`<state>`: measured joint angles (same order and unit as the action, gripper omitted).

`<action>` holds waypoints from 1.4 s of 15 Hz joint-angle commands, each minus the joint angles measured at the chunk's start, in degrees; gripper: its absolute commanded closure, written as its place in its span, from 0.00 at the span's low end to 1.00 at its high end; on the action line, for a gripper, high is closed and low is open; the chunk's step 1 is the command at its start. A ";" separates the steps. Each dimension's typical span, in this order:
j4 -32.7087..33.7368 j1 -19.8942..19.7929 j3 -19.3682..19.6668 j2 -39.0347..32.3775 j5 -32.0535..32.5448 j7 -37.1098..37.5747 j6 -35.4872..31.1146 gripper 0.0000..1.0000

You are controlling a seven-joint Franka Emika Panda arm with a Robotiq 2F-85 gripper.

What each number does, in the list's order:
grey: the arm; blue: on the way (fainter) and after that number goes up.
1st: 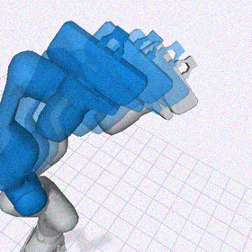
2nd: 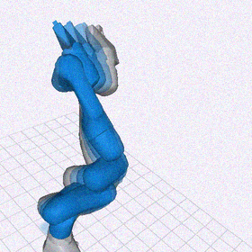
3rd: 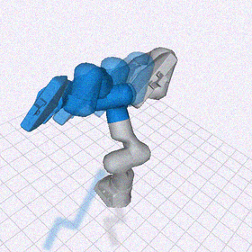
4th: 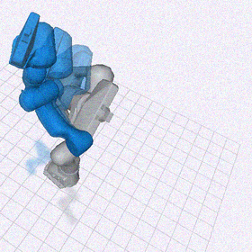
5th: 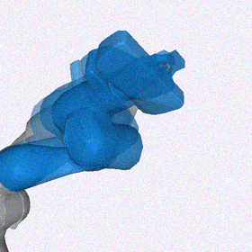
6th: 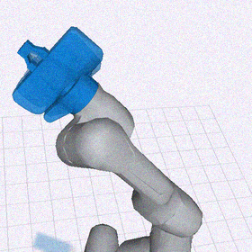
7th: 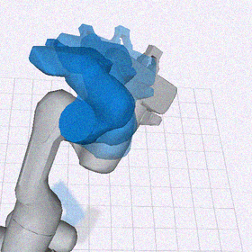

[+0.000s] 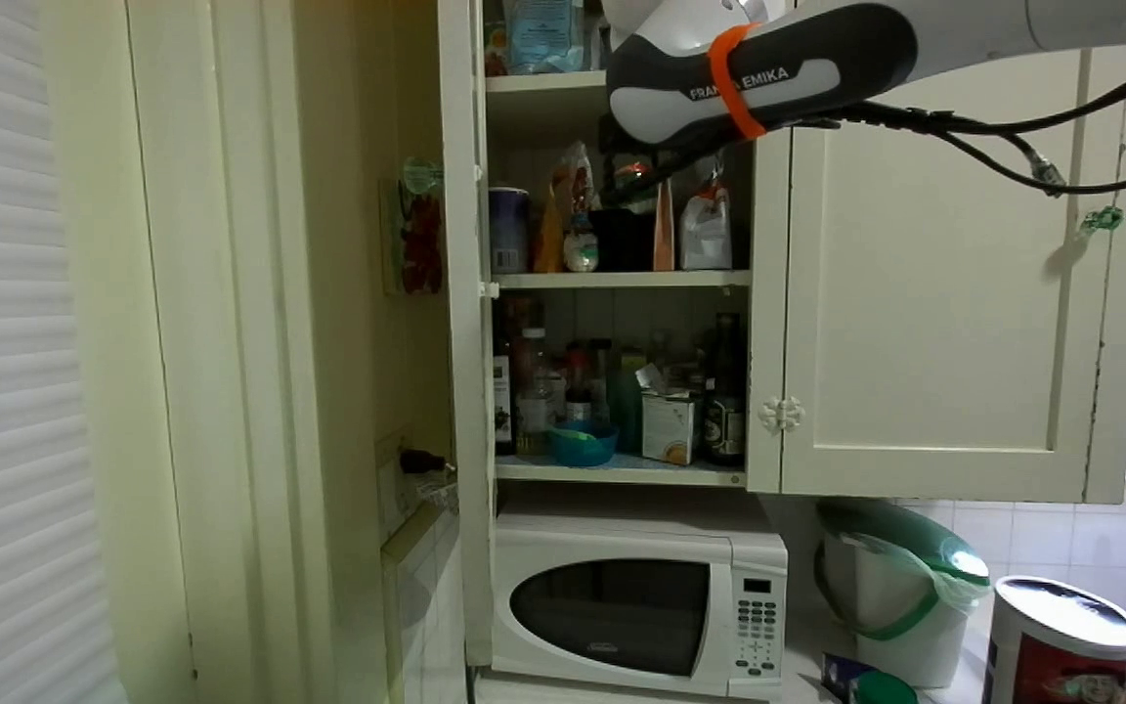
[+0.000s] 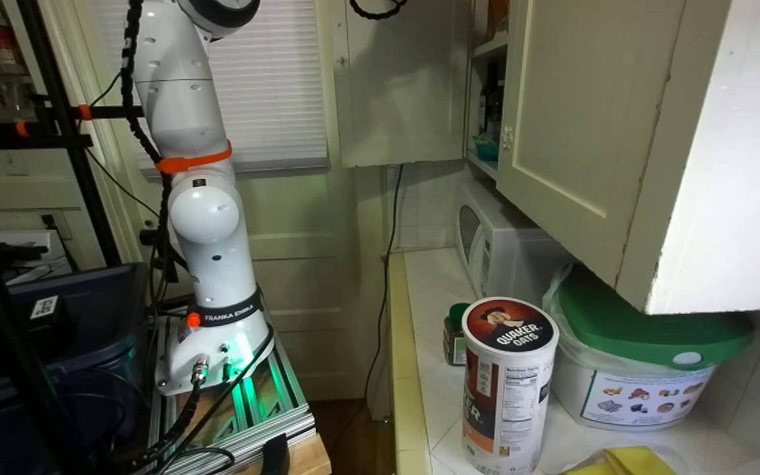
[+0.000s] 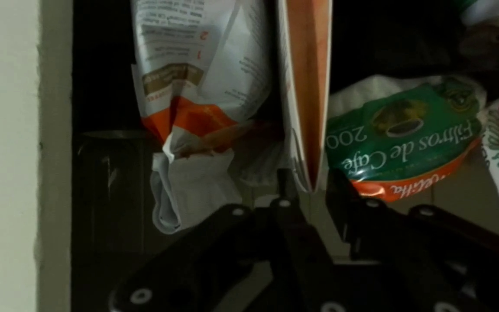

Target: Remove the box from the cupboard

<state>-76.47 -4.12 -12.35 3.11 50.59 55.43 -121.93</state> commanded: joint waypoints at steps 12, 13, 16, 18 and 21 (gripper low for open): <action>2.90 4.08 -1.20 9.14 -20.56 -16.59 9.88 0.99; 1.79 4.69 -0.53 10.86 -24.39 -19.46 9.91 0.99; -2.59 6.72 2.59 16.87 -34.84 -29.86 12.01 0.99; -9.14 8.83 6.21 22.21 -41.67 -36.68 9.77 0.99; -17.61 11.62 11.15 27.06 -46.80 -46.24 8.72 0.99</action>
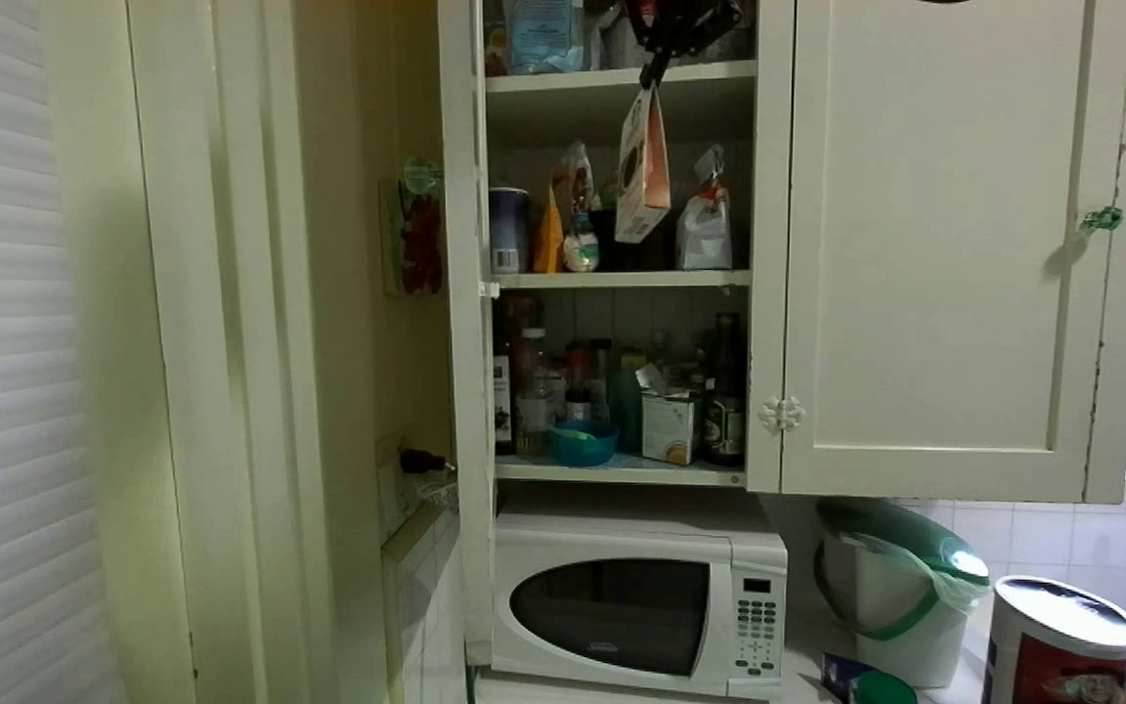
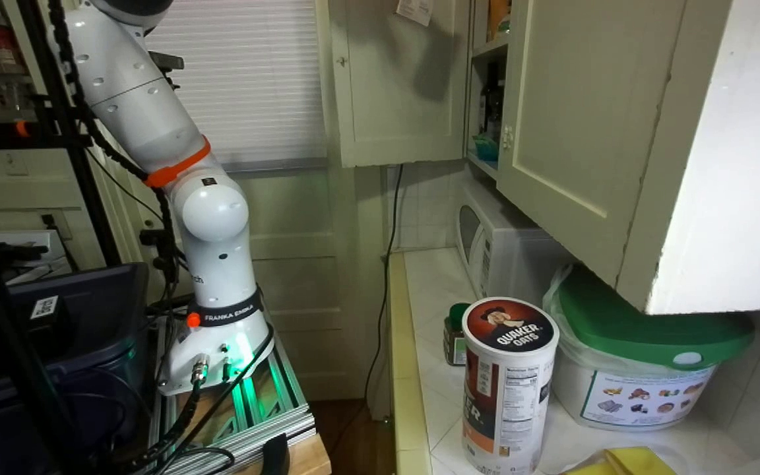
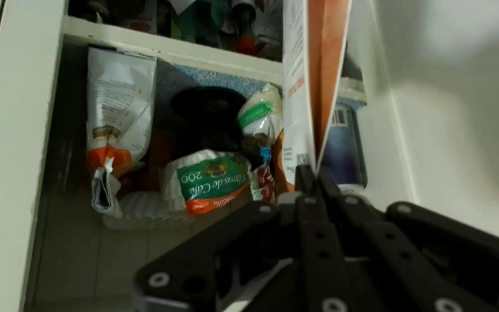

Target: Remove the box from the cupboard

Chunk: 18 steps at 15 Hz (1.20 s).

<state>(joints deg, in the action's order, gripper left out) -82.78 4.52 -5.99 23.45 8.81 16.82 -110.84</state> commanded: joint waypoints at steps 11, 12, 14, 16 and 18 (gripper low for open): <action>-33.56 -0.66 7.90 8.44 -12.70 -15.08 -20.52 0.97; -34.37 -0.76 7.88 8.54 -12.67 -15.17 -20.97 0.97; -34.52 -0.77 7.89 8.97 -12.67 -15.21 -21.00 0.97; -34.76 -1.53 6.80 9.06 -11.60 -14.05 -21.37 0.99; -38.41 -2.10 4.41 9.73 -11.92 -10.53 -23.47 0.99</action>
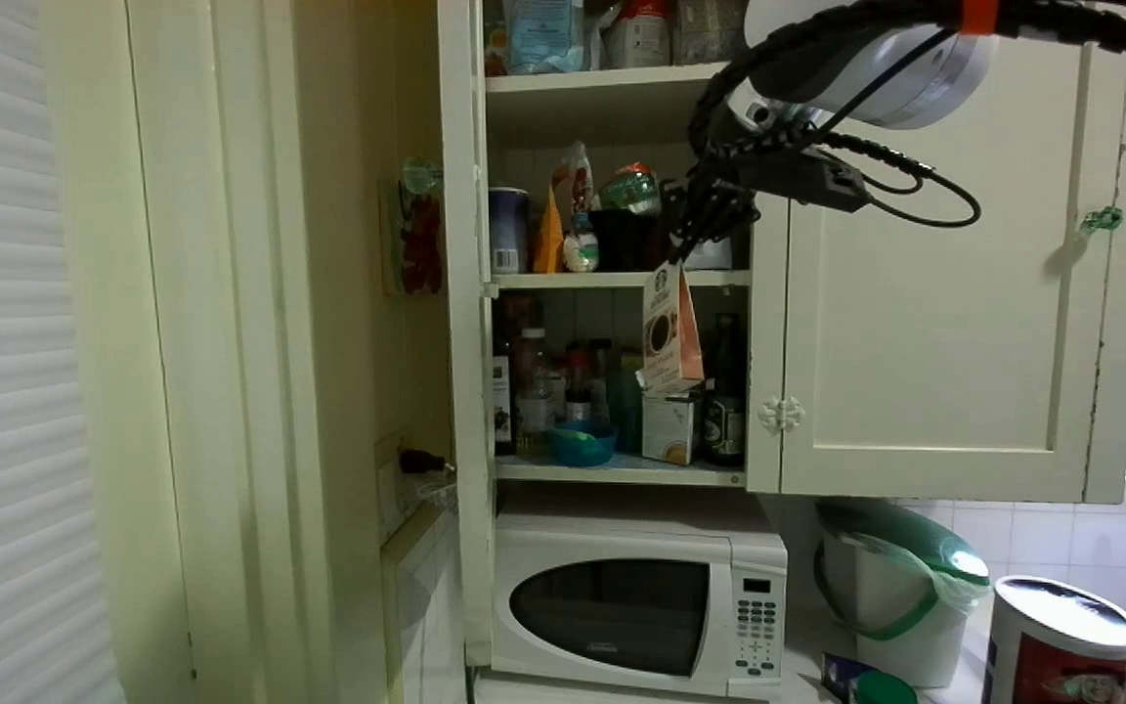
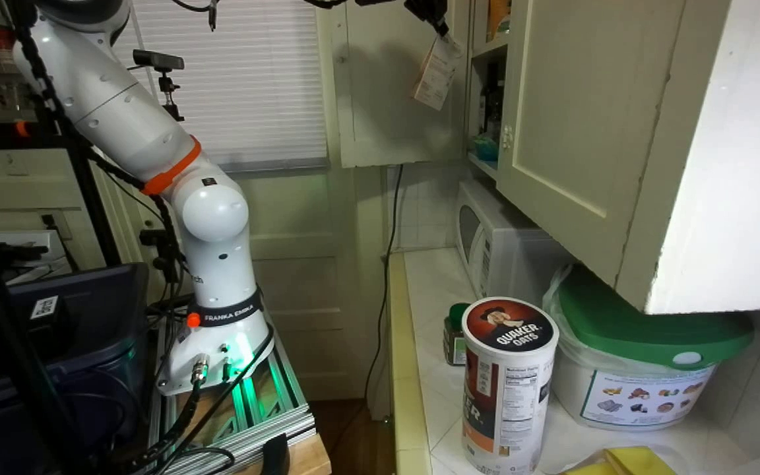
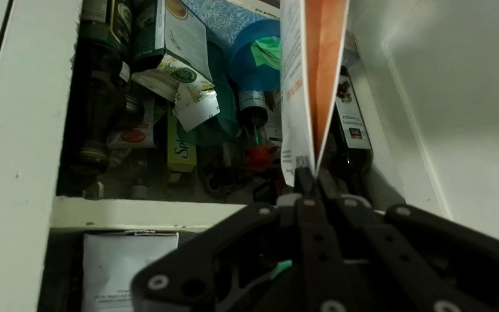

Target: Remove the box from the cupboard

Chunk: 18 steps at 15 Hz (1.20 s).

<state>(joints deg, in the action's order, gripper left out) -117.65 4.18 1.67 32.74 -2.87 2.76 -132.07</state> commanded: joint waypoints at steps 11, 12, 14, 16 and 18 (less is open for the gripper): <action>-33.05 -10.24 -16.91 8.33 12.74 20.53 -20.37 0.99; -35.83 -9.80 -17.01 8.71 12.37 20.50 -22.81 0.99; -41.92 -10.07 -18.25 9.71 11.95 21.11 -27.31 0.99; -37.34 -9.49 -17.27 6.38 10.45 18.60 -24.71 0.97; -39.45 -9.57 -17.49 7.03 10.32 18.67 -25.84 0.97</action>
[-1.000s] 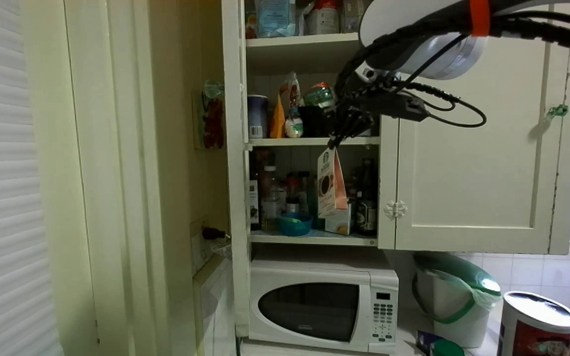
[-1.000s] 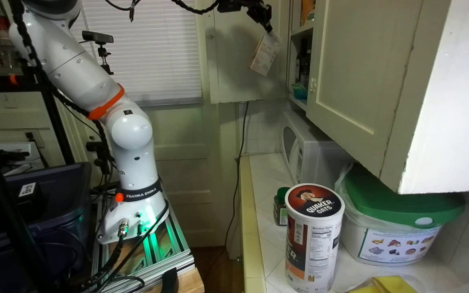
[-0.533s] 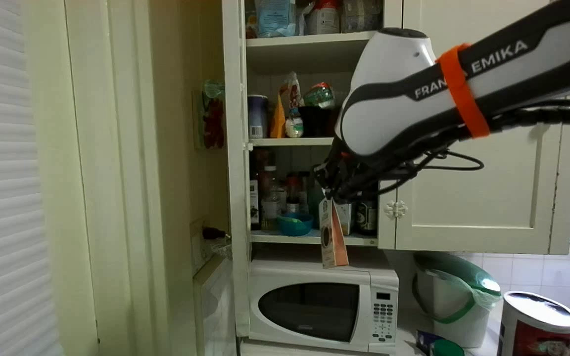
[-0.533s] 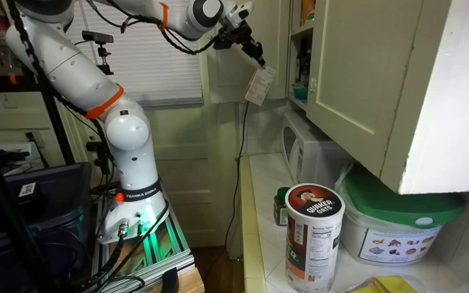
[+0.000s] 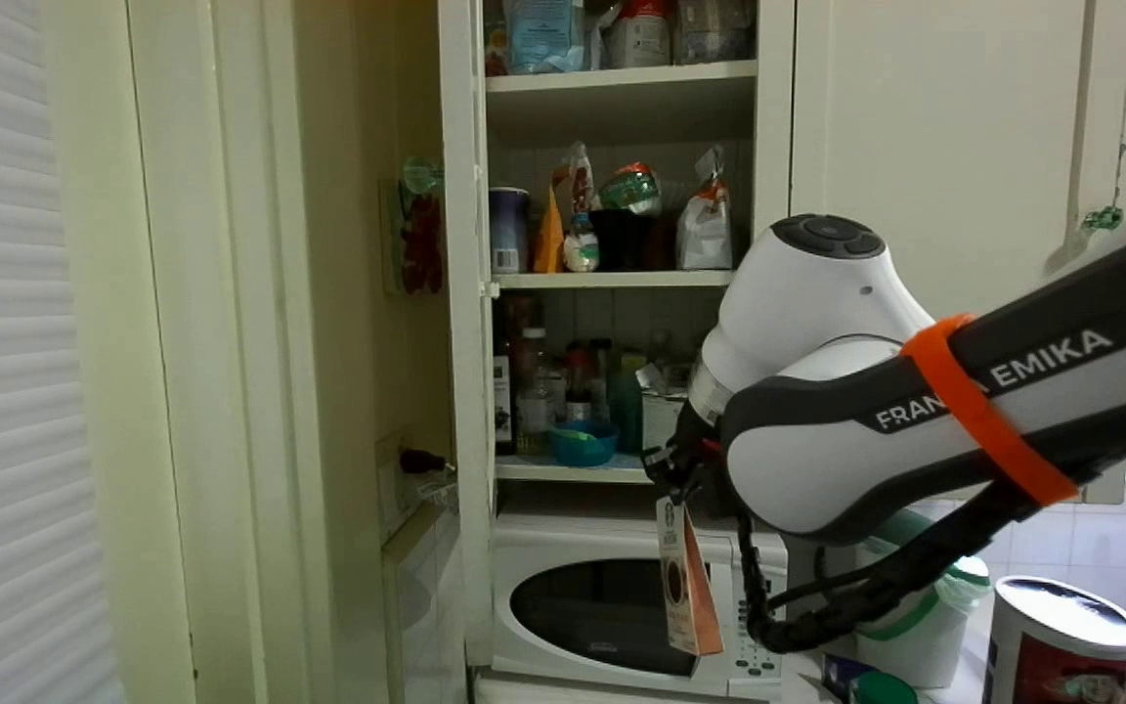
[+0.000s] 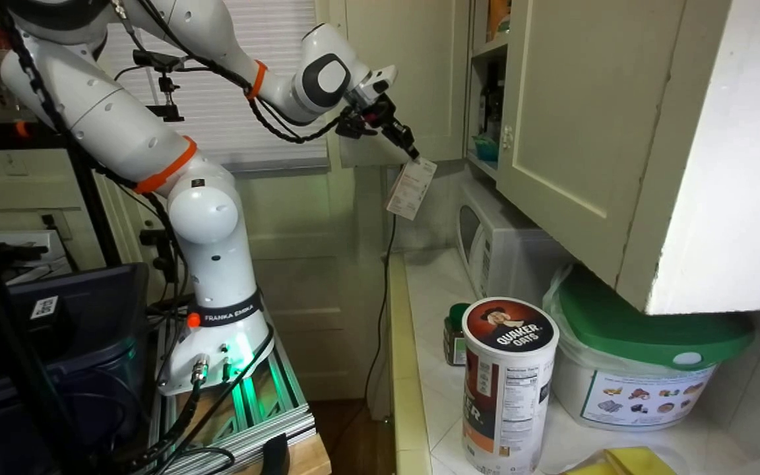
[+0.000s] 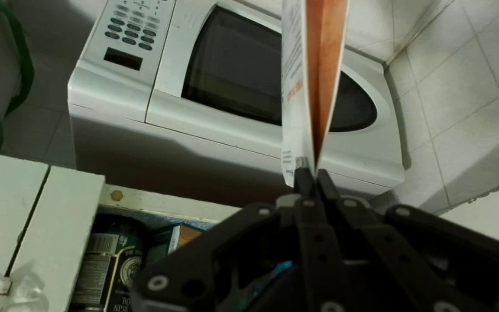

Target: Remove the box from the cupboard

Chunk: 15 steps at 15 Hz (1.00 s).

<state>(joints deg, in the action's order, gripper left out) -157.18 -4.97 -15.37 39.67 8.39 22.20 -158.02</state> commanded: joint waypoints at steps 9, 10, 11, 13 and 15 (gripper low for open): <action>0.04 -11.23 -12.17 -4.31 2.28 8.53 -9.65 0.99; -0.90 -13.87 -15.12 -4.25 3.21 10.14 -12.32 0.99; -1.52 -16.95 -18.44 -4.42 3.96 11.97 -15.00 0.99; -0.60 -23.86 -25.16 -5.98 6.76 17.28 -18.76 0.99; -1.19 -30.04 -31.04 -5.87 8.58 21.32 -21.34 0.99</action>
<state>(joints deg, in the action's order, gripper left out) -157.02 -25.74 -37.23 33.77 13.47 36.07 -174.45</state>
